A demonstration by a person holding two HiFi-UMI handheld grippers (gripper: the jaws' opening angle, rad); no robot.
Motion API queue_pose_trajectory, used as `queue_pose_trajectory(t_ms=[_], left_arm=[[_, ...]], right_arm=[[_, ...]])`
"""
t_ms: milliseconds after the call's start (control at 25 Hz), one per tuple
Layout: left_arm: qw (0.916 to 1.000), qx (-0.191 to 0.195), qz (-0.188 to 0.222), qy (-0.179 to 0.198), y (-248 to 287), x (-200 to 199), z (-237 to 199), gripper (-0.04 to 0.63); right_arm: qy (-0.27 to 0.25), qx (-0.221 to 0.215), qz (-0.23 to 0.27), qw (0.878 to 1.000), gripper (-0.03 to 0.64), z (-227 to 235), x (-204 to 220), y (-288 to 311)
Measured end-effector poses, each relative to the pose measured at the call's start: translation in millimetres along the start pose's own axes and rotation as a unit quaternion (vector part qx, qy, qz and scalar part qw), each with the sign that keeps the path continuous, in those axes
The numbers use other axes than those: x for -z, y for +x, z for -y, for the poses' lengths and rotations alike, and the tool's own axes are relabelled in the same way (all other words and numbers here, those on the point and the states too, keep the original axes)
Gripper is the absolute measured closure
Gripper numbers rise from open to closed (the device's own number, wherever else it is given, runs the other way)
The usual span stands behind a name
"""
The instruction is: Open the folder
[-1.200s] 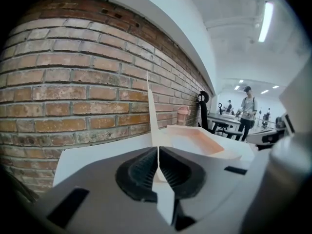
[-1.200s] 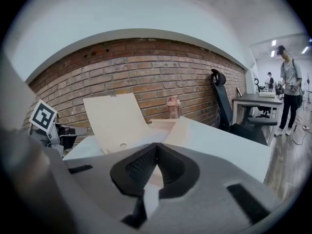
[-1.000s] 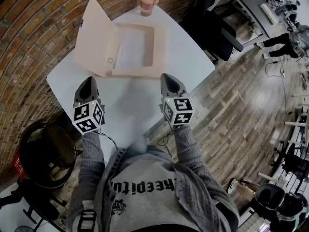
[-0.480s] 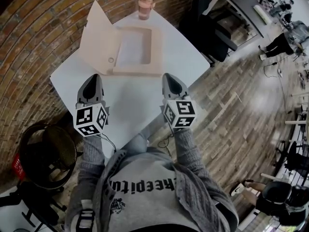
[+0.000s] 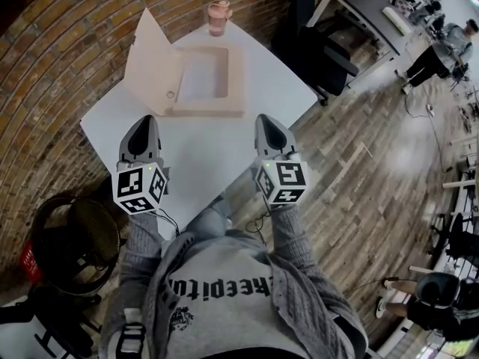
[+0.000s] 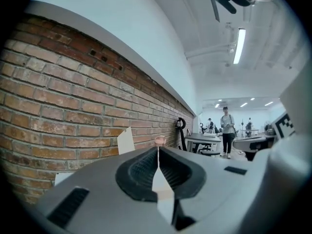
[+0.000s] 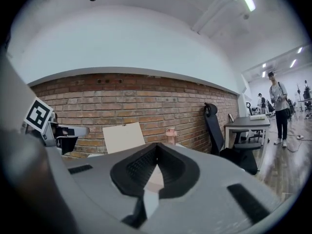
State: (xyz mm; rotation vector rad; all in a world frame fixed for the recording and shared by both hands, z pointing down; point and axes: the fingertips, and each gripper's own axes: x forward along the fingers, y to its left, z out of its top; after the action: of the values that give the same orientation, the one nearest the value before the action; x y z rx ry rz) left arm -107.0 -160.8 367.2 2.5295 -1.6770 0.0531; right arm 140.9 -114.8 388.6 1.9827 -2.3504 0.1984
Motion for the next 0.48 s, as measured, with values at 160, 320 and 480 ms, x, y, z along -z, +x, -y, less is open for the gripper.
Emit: queue_pose_trajectory(t_ms=[160,320,480], left_arm=[[0.9999,0.005,0.011,0.0,-9,-10,7,0.583],[0.9997,0.008,0.023,0.003,-17,-19,13,0.583],[0.9994,0.007,0.033,0.005,-25,-28,16,0.583]], right_arm=[[-0.004,0.004,0.02,1.0,0.614,-1,-15,-16],[-0.008,0.007,0.038,0.999,0.614,-1,-28,-31],[-0.017,0.011,0.052,0.998,0.614,-2,-39,-44]])
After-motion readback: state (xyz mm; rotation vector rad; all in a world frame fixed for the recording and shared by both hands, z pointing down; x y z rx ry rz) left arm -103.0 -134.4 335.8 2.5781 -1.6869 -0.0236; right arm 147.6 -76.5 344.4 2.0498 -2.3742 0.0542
